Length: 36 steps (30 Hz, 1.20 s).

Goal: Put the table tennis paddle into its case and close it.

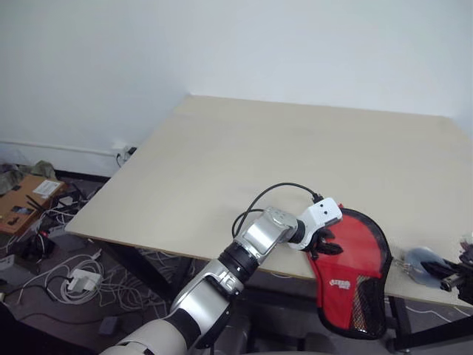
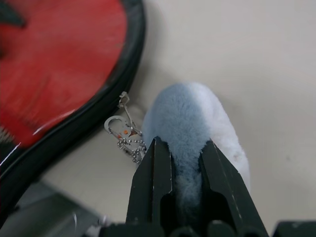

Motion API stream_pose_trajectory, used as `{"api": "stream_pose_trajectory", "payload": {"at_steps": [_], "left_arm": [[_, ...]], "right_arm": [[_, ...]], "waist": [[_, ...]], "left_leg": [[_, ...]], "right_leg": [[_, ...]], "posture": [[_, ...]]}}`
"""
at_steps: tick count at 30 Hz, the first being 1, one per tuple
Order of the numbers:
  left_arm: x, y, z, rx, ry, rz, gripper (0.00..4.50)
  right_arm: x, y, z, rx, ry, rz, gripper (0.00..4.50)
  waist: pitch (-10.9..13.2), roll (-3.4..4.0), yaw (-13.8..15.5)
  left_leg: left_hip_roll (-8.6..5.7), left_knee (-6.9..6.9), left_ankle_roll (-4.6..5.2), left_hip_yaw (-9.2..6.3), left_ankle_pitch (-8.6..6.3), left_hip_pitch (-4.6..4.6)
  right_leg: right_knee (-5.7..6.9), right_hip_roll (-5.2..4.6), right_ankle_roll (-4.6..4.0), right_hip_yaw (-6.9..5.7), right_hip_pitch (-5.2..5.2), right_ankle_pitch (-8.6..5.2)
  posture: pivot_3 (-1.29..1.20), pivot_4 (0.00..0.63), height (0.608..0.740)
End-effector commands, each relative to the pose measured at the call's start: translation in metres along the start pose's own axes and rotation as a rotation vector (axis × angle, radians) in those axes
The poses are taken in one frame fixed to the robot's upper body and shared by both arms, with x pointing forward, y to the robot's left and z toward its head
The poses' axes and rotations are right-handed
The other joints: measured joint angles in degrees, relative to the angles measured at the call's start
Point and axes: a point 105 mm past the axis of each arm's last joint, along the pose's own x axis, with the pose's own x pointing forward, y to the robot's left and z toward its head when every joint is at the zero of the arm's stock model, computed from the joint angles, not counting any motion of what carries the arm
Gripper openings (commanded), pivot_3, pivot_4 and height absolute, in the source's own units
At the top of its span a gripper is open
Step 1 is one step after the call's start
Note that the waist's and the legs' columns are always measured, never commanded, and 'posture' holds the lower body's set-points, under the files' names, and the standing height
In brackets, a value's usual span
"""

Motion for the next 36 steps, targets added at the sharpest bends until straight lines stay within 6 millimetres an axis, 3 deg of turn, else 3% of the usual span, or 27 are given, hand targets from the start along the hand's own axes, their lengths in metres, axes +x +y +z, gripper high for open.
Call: {"api": "stream_pose_trajectory", "payload": {"at_steps": [1,9,13,17,28,36], "left_arm": [[0.002,0.006,-0.050,-0.107,0.168,0.027,2.12],[0.006,0.004,-0.046,-0.068,0.176,0.012,2.12],[0.008,0.003,-0.044,-0.073,0.171,0.008,2.12],[0.010,0.000,-0.045,-0.081,0.176,-0.008,2.12],[0.011,-0.003,-0.046,-0.103,0.175,-0.019,2.12],[0.011,-0.001,-0.045,-0.105,0.170,-0.017,2.12]], "right_arm": [[-0.017,-0.002,-0.018,-0.024,0.048,0.001,0.09],[-0.019,0.042,-0.051,-0.021,0.080,0.189,0.09],[-0.015,0.076,-0.062,-0.037,0.104,0.298,0.07],[-0.018,0.091,-0.079,-0.060,0.173,0.359,0.06],[-0.040,0.073,-0.088,-0.101,0.256,0.354,0.05],[-0.060,0.069,-0.099,-0.135,0.313,0.384,0.05]], "waist": [[0.0,-0.01,0.4],[-0.6,-0.44,1.3],[-1.0,-0.73,1.3],[-1.4,-0.99,1.2],[-1.7,-0.89,0.6],[-1.7,-0.89,0.6]], "left_leg": [[-0.06,0.00,0.02,0.00,-0.01,-0.03],[-0.25,-0.04,0.24,-0.12,-0.16,-0.09],[-0.25,-0.04,0.30,-0.11,-0.28,-0.09],[-0.19,-0.03,0.27,-0.09,-0.34,-0.07],[-0.14,0.05,0.40,0.29,-0.52,-0.10],[0.31,0.04,0.68,1.63,-0.70,-0.24]], "right_leg": [[0.00,-0.08,0.05,-0.09,0.02,-0.03],[-0.37,-0.22,0.24,-0.23,0.24,-0.16],[-0.52,-0.22,0.27,-0.21,0.30,-0.18],[-0.52,-0.21,0.26,-0.21,0.31,-0.19],[-0.54,-0.32,0.18,0.04,0.31,-0.23],[-0.60,-0.86,0.27,-0.10,0.33,-0.30]], "posture": [[0.00,0.000,0.740],[0.00,0.000,0.740],[0.00,0.000,0.740],[0.00,0.000,0.740],[0.00,0.000,0.740],[0.00,0.000,0.740]]}}
